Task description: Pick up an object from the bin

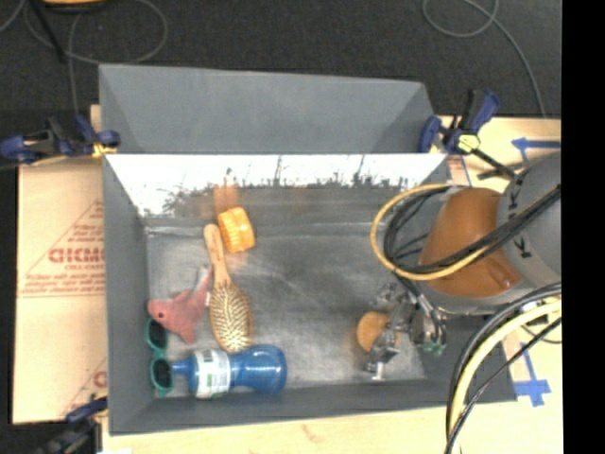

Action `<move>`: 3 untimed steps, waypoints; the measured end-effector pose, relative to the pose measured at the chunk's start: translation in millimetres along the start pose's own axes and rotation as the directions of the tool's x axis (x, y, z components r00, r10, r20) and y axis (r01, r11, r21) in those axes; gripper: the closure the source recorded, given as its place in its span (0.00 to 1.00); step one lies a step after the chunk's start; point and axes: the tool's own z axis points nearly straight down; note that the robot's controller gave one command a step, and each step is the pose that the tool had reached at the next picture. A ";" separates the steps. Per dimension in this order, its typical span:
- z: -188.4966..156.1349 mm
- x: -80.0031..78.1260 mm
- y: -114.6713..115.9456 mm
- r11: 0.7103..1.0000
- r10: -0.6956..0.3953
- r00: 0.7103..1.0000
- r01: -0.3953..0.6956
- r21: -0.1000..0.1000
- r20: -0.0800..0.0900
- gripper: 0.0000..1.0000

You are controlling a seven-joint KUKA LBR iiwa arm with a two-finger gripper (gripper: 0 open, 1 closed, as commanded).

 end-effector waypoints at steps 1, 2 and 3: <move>-9.6 1.8 -0.1 1.000 -0.001 1.000 0.001 0.000 -0.004 1.00; -32.4 1.3 0.3 1.000 -0.003 1.000 0.003 0.000 -0.002 1.00; -43.1 0.6 0.4 1.000 -0.003 1.000 0.003 -0.001 0.001 1.00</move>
Offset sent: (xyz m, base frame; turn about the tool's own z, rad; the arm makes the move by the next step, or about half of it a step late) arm -0.0001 0.0002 0.0205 0.0000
